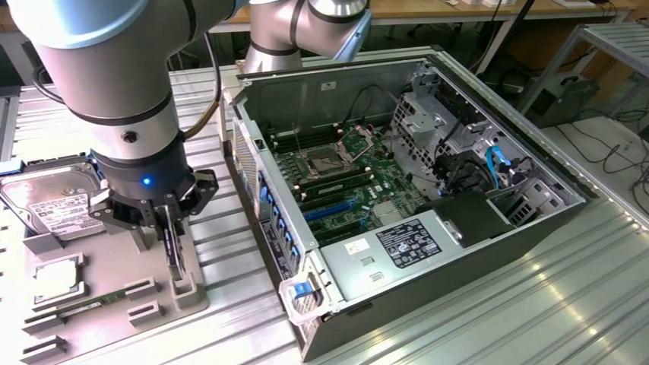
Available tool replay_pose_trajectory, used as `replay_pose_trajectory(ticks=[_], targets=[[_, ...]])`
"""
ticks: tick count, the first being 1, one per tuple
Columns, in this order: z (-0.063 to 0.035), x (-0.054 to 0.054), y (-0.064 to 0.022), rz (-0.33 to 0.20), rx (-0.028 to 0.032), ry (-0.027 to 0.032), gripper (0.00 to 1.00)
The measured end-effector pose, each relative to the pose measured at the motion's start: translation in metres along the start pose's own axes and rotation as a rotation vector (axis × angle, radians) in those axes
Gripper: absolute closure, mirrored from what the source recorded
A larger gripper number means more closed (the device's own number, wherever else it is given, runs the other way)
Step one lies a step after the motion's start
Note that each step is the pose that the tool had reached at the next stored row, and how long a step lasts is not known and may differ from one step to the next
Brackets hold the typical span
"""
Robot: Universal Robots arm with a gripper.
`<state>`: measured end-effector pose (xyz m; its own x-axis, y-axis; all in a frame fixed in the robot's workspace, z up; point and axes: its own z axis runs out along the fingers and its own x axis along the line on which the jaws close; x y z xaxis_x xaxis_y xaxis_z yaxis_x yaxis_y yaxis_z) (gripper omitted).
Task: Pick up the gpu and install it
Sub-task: 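Pick up the gpu and move the gpu toward the slot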
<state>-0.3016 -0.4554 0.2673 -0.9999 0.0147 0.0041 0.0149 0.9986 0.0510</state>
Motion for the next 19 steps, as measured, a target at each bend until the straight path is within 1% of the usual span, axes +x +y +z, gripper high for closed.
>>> replay_pose_trajectory(ticks=[9,19], targets=[[-0.0029,0.0,0.0001,0.0,0.0004,0.0003,0.73],[-0.0096,0.0001,0.0005,0.0,0.0001,0.0001,0.73]])
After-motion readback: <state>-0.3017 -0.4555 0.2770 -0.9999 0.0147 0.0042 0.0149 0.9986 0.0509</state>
